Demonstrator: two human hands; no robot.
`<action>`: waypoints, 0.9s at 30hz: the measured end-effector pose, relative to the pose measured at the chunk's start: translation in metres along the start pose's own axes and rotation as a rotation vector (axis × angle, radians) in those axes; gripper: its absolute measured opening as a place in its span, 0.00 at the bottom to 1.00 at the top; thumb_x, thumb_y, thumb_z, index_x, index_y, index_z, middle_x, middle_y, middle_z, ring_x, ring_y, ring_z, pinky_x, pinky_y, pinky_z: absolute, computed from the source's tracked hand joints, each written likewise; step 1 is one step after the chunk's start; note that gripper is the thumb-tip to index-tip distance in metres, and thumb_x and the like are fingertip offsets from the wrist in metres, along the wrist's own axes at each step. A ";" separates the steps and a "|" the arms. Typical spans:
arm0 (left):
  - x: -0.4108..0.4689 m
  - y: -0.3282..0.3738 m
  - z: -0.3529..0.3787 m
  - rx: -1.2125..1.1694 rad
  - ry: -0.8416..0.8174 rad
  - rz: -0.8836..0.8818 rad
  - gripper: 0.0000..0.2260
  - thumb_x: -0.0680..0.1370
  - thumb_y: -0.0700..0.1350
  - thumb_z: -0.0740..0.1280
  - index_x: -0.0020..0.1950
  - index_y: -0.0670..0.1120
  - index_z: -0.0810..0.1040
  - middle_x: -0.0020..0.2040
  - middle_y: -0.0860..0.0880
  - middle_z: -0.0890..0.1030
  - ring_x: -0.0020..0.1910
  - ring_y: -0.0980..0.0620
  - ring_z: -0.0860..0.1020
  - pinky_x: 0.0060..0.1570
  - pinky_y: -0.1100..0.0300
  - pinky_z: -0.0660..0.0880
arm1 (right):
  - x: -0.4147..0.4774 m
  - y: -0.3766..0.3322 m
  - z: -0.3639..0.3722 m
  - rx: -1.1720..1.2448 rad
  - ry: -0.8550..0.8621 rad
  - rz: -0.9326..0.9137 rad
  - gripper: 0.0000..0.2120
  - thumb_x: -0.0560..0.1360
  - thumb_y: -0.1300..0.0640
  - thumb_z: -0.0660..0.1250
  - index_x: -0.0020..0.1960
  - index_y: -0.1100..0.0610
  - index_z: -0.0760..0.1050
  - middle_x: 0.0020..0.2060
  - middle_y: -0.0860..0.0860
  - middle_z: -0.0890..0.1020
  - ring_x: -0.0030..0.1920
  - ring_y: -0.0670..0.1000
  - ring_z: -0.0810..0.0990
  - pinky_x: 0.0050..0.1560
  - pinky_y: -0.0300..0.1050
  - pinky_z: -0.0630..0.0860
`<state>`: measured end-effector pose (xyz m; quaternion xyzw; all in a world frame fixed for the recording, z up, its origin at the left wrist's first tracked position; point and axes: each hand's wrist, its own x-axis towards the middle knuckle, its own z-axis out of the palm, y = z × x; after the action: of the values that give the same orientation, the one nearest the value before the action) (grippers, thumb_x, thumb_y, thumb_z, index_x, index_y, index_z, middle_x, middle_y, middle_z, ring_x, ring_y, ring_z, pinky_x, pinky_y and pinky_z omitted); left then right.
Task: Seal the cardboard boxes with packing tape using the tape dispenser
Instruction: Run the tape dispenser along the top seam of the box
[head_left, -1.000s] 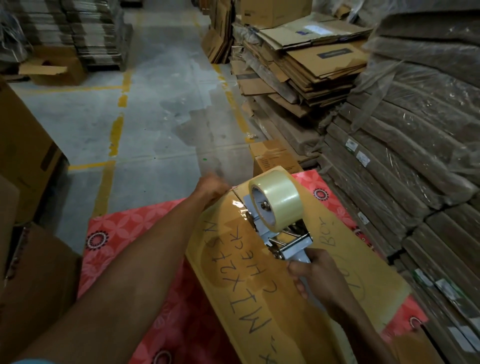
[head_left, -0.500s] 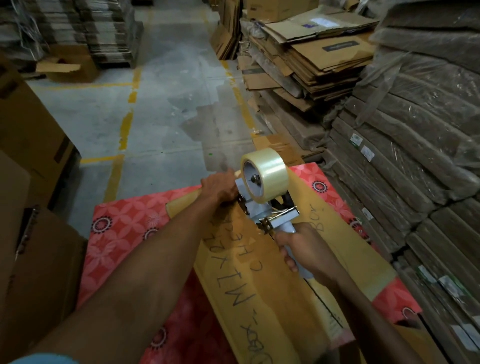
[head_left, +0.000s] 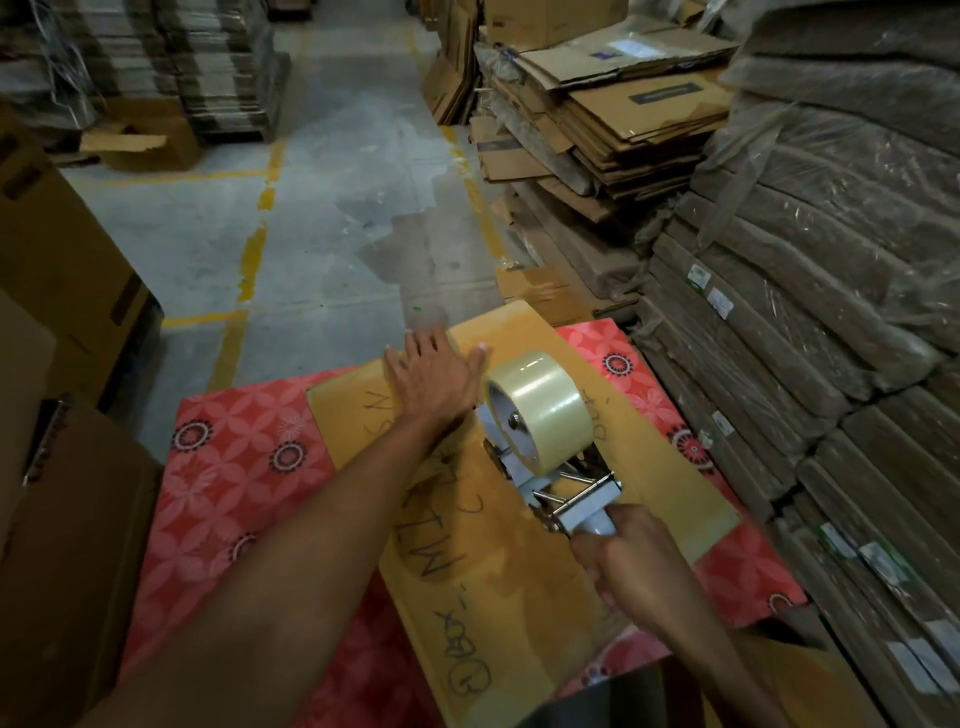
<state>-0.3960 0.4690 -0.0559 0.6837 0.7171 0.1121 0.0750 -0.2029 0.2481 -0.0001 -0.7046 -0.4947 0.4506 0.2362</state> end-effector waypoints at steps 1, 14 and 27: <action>-0.007 0.000 0.003 0.000 -0.026 0.020 0.41 0.80 0.71 0.42 0.81 0.41 0.54 0.81 0.40 0.57 0.80 0.41 0.53 0.77 0.35 0.45 | 0.001 0.000 0.000 0.016 -0.005 -0.003 0.09 0.68 0.64 0.68 0.36 0.68 0.70 0.25 0.54 0.72 0.27 0.51 0.69 0.33 0.49 0.65; 0.074 -0.039 -0.001 0.202 -0.100 0.081 0.36 0.83 0.53 0.62 0.83 0.43 0.44 0.84 0.45 0.47 0.82 0.44 0.46 0.77 0.35 0.45 | 0.050 -0.059 0.028 -0.028 -0.005 -0.046 0.12 0.59 0.49 0.64 0.30 0.59 0.73 0.30 0.61 0.78 0.32 0.65 0.79 0.34 0.59 0.77; 0.019 0.004 -0.002 0.006 -0.128 -0.055 0.40 0.82 0.68 0.42 0.82 0.40 0.40 0.83 0.41 0.40 0.82 0.43 0.40 0.77 0.37 0.38 | -0.019 0.008 -0.005 -0.001 -0.038 0.013 0.13 0.71 0.61 0.68 0.29 0.54 0.70 0.23 0.46 0.70 0.22 0.45 0.67 0.26 0.40 0.63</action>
<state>-0.3940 0.4883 -0.0517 0.6698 0.7297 0.0639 0.1215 -0.1968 0.2287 0.0037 -0.6991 -0.4950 0.4651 0.2234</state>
